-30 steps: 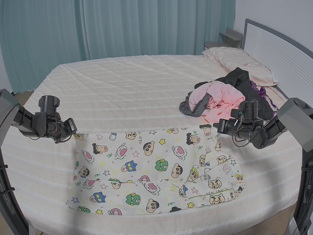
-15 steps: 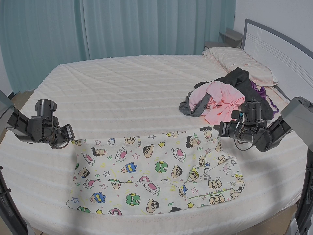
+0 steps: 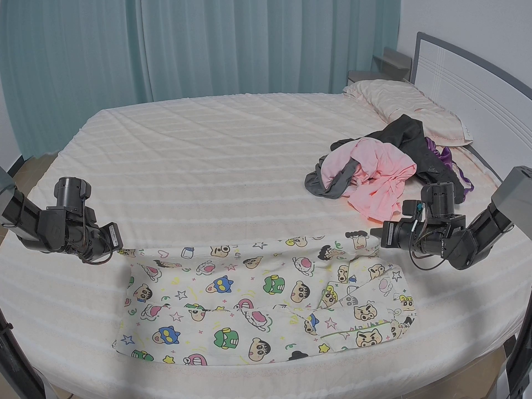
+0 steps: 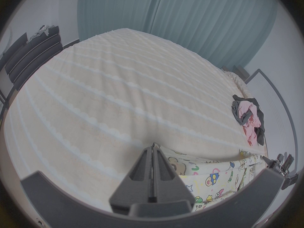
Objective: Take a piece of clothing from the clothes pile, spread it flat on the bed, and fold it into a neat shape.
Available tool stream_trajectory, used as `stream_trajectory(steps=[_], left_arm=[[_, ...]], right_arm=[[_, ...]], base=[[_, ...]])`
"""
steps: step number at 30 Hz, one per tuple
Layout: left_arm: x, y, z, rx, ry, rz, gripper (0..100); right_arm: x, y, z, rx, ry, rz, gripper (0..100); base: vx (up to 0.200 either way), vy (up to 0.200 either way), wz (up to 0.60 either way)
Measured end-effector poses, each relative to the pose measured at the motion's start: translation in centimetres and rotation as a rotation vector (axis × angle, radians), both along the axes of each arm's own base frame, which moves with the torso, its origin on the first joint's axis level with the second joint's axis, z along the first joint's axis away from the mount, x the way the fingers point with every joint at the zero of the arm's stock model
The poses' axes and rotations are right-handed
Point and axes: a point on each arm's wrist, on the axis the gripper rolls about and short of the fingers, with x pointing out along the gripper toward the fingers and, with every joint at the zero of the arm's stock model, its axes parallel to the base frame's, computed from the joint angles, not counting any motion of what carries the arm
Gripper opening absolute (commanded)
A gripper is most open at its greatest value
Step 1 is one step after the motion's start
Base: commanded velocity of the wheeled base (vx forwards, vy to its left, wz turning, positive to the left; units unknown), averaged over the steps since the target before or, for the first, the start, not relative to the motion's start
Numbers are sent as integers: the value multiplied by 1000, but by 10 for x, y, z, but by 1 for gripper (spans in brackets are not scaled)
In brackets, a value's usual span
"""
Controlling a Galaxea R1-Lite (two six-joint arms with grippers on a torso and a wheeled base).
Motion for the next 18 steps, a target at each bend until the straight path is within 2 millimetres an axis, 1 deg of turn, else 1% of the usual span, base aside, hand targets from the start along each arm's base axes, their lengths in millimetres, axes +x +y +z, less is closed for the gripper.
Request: stream_trajectory(steps=[5, 10, 18], left_arm=[[-7, -1, -3, -1, 20, -1, 0], [-13, -2, -10, 3, 51, -12, 0], [-28, -5, -25, -28, 117, -48, 0]], right_arm=[[-12, -2, -1, 3, 19, 12, 0], [-27, -5, -6, 12, 7, 23, 0], [-51, -8, -23, 15, 69, 46, 0]], base=[[0, 0, 0], [0, 0, 0], [0, 0, 0]])
